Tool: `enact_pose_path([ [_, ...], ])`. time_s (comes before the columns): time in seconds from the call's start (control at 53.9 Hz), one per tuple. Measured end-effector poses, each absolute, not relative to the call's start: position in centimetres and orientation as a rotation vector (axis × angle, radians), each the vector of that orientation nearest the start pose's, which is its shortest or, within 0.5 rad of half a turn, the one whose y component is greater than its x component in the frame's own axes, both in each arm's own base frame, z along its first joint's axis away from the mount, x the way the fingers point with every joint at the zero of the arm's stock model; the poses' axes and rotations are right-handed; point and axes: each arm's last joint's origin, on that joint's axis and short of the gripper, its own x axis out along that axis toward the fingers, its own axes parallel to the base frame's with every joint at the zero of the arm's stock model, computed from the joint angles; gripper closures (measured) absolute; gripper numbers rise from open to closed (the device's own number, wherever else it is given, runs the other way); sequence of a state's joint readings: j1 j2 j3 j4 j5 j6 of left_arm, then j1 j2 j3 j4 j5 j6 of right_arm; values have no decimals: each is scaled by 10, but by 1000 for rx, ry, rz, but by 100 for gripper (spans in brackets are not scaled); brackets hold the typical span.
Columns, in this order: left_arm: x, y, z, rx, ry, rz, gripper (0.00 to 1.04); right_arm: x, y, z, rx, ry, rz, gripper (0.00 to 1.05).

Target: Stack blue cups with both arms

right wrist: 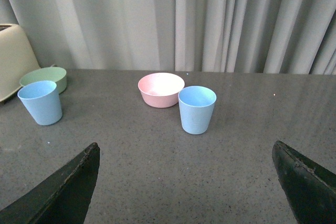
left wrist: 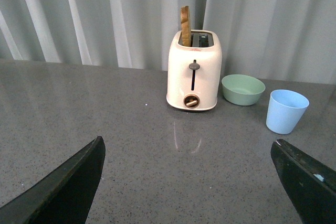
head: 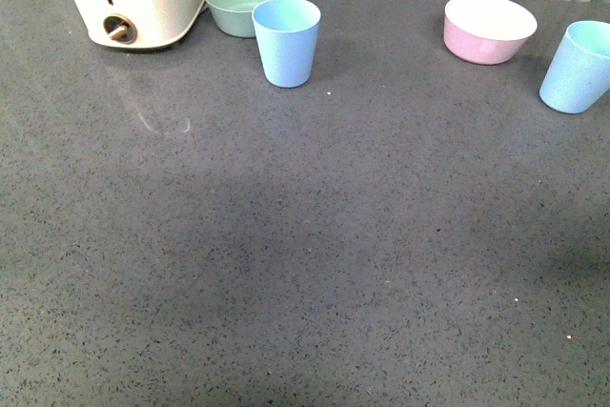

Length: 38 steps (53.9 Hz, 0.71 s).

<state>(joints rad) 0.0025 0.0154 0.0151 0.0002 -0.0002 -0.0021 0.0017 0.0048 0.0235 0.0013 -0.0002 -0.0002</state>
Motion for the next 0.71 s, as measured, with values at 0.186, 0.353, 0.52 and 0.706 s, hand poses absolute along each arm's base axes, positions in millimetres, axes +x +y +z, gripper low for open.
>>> enact_pose_path([
  [0.186, 98, 0, 167, -2, 0, 3, 9, 97, 0, 171, 0, -20, 2, 9],
  [0.353, 98, 0, 167, -2, 0, 3, 9, 97, 0, 171, 0, -20, 2, 9],
  [0.52, 98, 0, 167, -2, 0, 3, 9, 97, 0, 171, 0, -20, 2, 9],
  [0.706, 98, 0, 167, -2, 0, 3, 9, 97, 0, 171, 0, -20, 2, 9],
])
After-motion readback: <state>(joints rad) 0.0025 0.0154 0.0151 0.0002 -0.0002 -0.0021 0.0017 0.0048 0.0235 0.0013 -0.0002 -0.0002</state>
